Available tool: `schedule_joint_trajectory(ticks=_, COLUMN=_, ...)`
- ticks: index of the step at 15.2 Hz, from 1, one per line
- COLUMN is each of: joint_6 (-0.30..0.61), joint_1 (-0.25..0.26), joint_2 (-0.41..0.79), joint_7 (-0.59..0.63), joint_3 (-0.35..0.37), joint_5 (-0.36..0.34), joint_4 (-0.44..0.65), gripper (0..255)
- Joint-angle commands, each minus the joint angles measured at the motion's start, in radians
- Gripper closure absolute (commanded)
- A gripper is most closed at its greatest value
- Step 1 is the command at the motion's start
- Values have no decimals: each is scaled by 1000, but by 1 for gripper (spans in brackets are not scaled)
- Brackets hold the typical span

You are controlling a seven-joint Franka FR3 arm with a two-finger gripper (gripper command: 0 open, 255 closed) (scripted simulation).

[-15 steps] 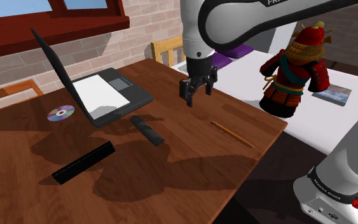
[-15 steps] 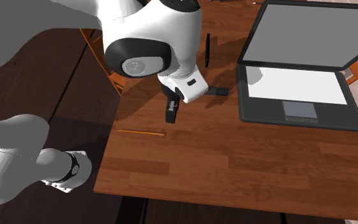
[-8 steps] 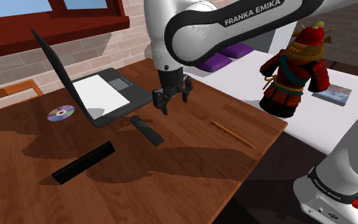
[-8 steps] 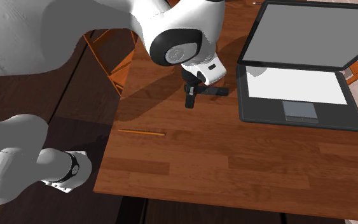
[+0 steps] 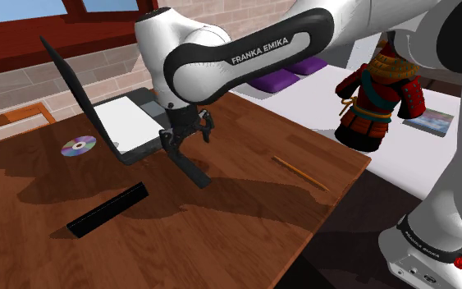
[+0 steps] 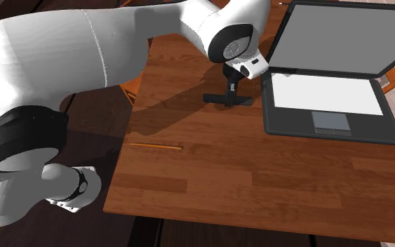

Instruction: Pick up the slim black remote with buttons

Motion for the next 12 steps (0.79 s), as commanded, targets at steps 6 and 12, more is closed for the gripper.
schedule_joint_trajectory(ticks=6, joint_6=5, joint_1=67, joint_2=144, joint_7=43, joint_3=-22, joint_5=-62, joint_4=129, gripper=0)
schedule_joint_trajectory(ticks=12, joint_6=45, joint_1=65, joint_2=154, joint_7=51, joint_3=-26, joint_5=-69, joint_4=98, gripper=255)
